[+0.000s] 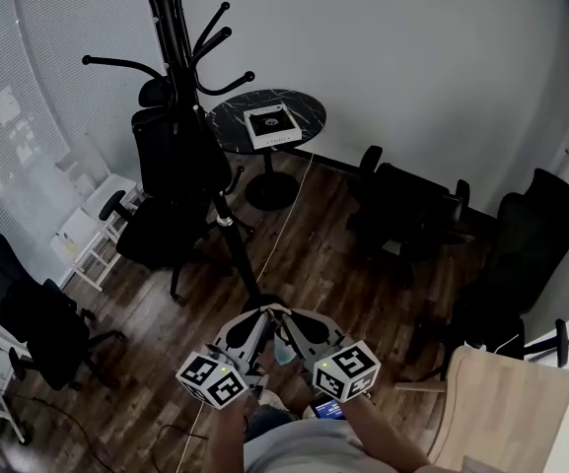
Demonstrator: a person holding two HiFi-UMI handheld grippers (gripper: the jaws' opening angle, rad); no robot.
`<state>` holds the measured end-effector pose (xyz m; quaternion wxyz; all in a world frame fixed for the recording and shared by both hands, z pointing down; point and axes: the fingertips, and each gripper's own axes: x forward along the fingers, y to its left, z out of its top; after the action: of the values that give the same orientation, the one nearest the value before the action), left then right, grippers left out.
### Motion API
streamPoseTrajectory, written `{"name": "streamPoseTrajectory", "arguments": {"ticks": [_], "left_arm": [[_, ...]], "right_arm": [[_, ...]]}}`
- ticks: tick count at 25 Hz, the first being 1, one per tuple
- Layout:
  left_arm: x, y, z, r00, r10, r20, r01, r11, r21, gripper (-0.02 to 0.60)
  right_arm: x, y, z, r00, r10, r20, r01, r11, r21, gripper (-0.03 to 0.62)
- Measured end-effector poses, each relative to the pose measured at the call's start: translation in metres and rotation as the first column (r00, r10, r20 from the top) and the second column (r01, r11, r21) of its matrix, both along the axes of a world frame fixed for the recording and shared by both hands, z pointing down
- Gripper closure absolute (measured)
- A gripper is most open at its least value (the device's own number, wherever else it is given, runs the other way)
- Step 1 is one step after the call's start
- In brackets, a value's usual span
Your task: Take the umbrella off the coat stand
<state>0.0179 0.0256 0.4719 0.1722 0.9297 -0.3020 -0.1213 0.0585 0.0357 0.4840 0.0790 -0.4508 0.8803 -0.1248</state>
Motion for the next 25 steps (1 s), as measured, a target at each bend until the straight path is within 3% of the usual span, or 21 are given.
{"name": "streamPoseTrajectory", "arguments": {"ticks": [16,25], "left_arm": [[0.011,-0.004,-0.001,0.999,0.052,-0.010,-0.052,0.999,-0.004,0.560],[0.000,-0.002,0.003,0.999,0.053,-0.005,-0.053,0.999,0.000,0.560]], "right_arm": [[0.008,-0.002,0.001,0.999,0.035,-0.025,-0.035,0.999,-0.007,0.581],[0.000,-0.005,0.003,0.999,0.035,-0.016,-0.035,0.999,-0.011,0.582]]}}
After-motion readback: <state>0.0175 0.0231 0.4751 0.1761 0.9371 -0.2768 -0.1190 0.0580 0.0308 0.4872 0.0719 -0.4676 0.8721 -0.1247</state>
